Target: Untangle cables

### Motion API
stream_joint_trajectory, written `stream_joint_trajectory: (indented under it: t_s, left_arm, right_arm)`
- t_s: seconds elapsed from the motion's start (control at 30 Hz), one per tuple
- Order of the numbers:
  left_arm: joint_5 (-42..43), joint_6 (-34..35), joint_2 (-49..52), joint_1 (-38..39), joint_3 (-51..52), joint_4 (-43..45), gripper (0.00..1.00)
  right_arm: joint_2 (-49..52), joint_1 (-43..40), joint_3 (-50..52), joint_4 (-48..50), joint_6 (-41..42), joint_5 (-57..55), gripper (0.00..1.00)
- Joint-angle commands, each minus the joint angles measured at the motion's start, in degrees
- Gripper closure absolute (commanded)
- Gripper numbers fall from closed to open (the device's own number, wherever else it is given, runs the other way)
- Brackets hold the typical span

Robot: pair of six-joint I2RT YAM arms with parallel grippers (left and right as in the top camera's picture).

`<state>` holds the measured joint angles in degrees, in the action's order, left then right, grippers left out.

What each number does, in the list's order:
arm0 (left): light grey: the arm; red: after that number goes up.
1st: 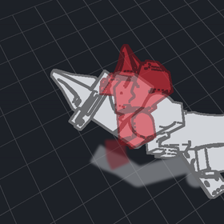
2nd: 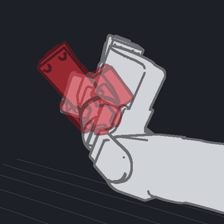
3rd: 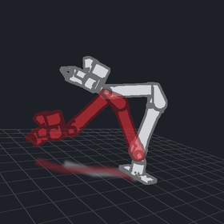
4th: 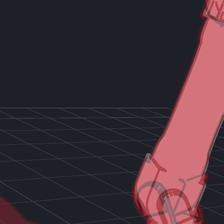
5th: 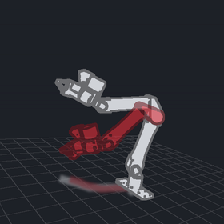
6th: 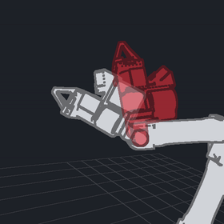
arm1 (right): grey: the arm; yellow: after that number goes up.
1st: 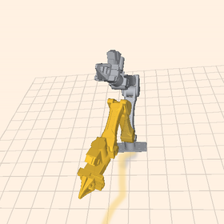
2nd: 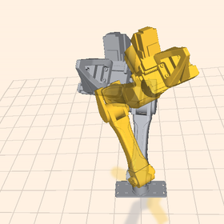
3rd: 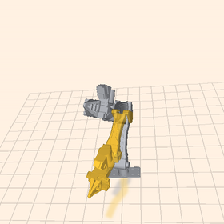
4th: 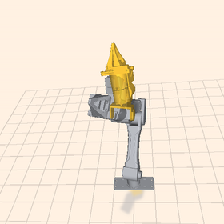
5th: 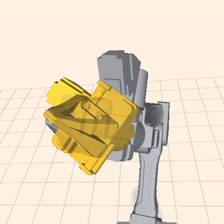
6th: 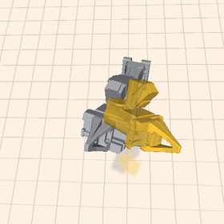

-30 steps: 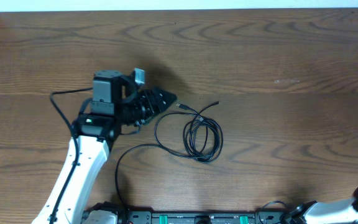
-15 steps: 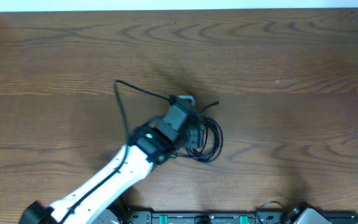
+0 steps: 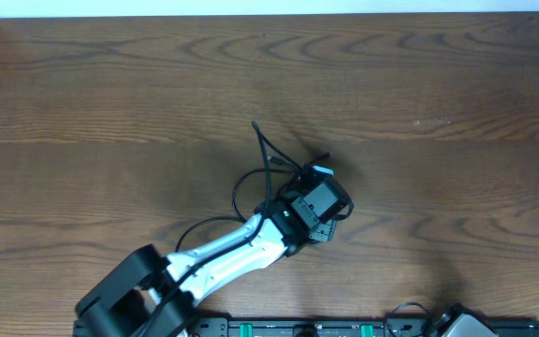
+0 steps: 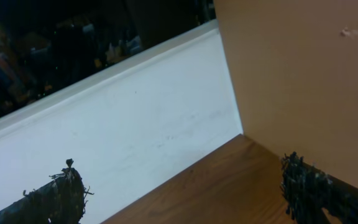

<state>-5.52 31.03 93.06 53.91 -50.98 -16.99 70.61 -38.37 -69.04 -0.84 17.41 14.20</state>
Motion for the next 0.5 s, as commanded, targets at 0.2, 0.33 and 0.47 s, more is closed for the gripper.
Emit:
stream_joint_trajectory:
  t_s: [0.2,0.33,0.47]
  left_arm:
    - [2.3,-0.7,1.5,0.2,0.1,3.1,0.38]
    - [3.4,1.2,2.5,0.8,0.2,3.4,0.46]
    - [3.4,2.1,4.3,0.8,0.1,4.8,0.46]
  right_arm:
    - [-0.8,0.5,-0.6,-0.7,1.0,0.3,0.01]
    - [-0.8,0.5,-0.6,-1.2,1.0,0.3,0.01]
    - [-0.8,0.6,-0.6,-1.5,1.0,0.3,0.01]
